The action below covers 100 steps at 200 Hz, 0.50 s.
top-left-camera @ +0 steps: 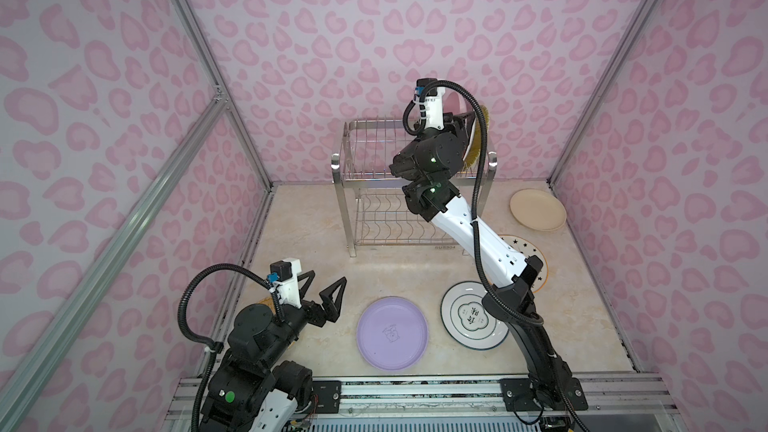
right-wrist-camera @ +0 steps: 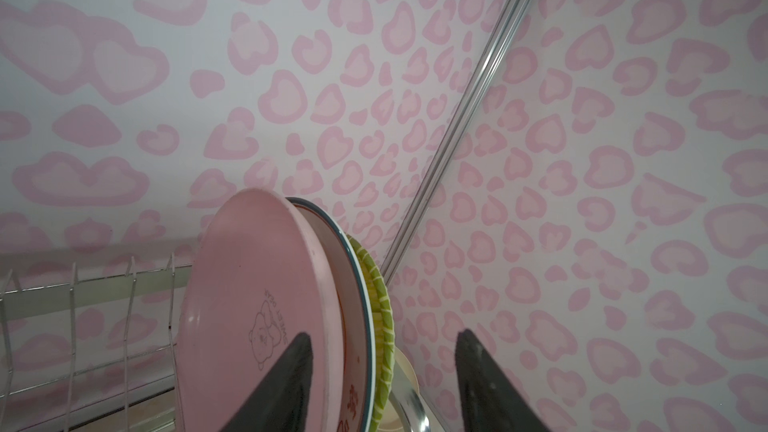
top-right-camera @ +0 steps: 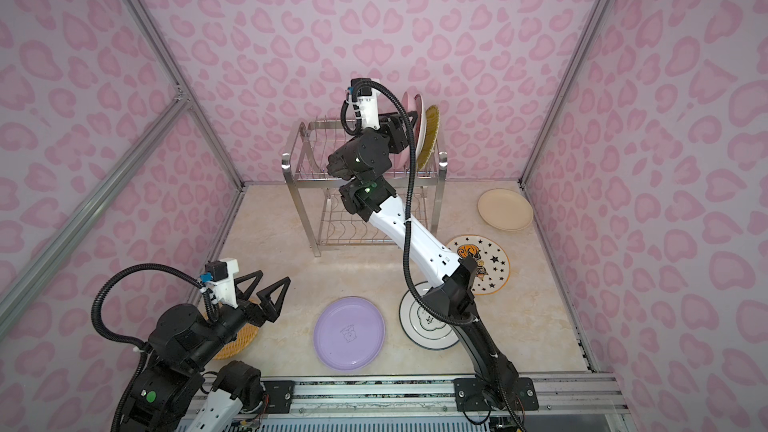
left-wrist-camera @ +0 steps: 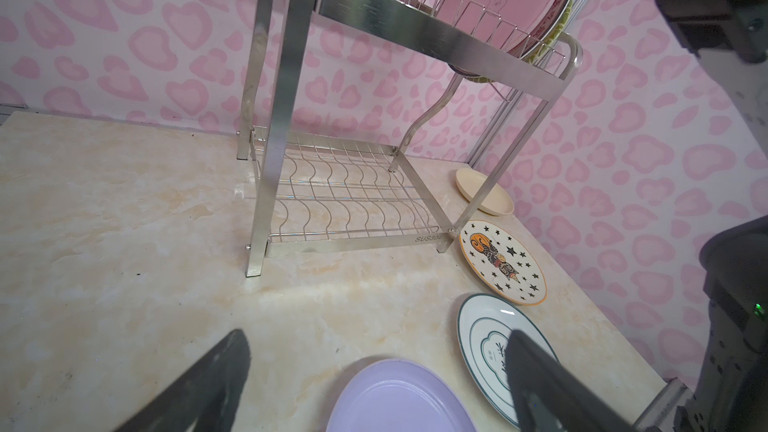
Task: Load the plates into the dish rack
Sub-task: 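Lower the pink plate into the top tier beside the sunburst plate with the right gripper, then open the right gripper and withdraw it from the rack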
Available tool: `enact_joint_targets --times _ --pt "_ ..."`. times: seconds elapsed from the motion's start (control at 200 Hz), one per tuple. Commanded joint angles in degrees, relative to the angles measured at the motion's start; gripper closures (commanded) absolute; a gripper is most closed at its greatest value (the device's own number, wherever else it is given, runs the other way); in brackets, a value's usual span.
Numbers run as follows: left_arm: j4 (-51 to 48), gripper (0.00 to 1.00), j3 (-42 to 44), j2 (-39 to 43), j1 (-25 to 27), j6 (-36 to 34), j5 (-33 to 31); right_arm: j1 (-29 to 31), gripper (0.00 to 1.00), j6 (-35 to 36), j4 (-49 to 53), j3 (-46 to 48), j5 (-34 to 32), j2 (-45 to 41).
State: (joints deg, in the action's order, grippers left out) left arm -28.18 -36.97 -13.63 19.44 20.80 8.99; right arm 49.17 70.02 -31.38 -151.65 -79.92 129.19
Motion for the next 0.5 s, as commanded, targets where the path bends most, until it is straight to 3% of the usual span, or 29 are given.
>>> enact_joint_targets --times 0.0,0.105,0.175,0.35,0.495 --pt "2.3 0.03 0.1 -0.5 -0.1 -0.6 0.6 1.1 0.35 -1.4 0.2 2.0 1.0 -2.7" --pt "2.3 0.03 0.1 -0.6 -0.2 -0.6 0.7 2.3 0.29 -3.8 3.0 5.8 1.9 -6.5" --pt "2.3 0.03 0.1 -0.5 -0.2 -0.6 0.5 2.7 0.26 -9.5 10.6 7.3 2.4 -8.9" --pt "2.2 0.03 0.1 -0.9 -0.3 -0.6 0.5 3.3 0.21 -30.6 35.5 10.9 6.0 -15.5" --pt "2.1 0.03 0.0 -1.2 -0.3 -0.5 0.4 3.4 0.19 -50.5 57.6 12.9 13.9 -21.6"
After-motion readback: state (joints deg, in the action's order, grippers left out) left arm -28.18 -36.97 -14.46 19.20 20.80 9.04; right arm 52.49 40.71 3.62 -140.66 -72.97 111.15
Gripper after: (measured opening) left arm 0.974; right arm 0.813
